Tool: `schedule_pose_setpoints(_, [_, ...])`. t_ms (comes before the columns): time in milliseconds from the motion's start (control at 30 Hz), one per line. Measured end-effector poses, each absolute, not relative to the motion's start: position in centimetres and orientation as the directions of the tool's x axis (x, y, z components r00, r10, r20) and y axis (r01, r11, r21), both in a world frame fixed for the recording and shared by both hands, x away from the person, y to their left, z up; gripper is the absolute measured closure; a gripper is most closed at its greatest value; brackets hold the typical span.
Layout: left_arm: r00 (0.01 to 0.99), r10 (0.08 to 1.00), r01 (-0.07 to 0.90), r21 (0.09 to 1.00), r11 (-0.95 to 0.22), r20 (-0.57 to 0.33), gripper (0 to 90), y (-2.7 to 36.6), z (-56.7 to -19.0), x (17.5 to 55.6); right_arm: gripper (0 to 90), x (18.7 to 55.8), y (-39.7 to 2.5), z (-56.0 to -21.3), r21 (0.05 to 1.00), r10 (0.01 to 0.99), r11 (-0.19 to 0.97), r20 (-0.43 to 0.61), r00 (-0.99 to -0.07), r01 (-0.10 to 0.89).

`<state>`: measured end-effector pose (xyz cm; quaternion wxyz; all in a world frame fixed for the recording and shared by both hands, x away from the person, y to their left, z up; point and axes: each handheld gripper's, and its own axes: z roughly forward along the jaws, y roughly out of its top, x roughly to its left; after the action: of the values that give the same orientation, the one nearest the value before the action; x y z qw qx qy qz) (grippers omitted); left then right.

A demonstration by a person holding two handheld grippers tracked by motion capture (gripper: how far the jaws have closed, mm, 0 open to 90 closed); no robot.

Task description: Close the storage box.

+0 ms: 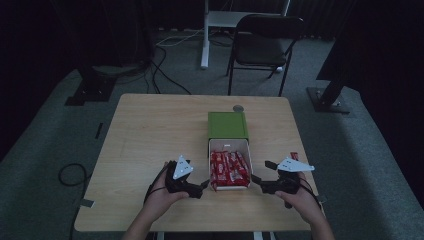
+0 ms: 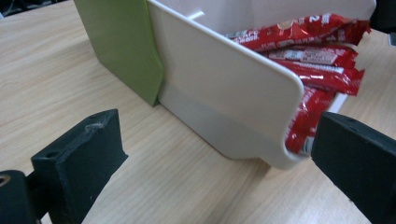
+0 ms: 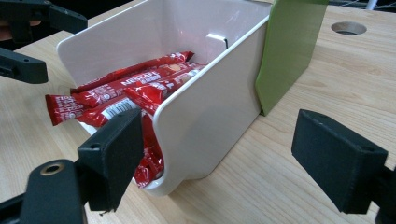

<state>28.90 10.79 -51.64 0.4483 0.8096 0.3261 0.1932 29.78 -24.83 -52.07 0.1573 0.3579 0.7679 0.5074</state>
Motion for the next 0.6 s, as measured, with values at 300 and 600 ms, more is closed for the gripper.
schedule_pose_setpoints(300, [0.715, 0.699, 0.353, 0.852, -0.387, 0.022, 3.1, 10.2, -51.7, 29.8, 16.6, 30.2, -24.8, -52.7, 0.883, 0.715, 0.221, 0.142, -0.684, 0.414])
schedule_pose_setpoints(600, [0.709, 0.705, 0.365, 0.843, -0.396, 0.024, 3.0, 9.8, -52.1, 30.5, 16.3, 30.6, -24.5, -52.8, 0.882, 0.71, 0.229, 0.137, -0.691, 0.411])
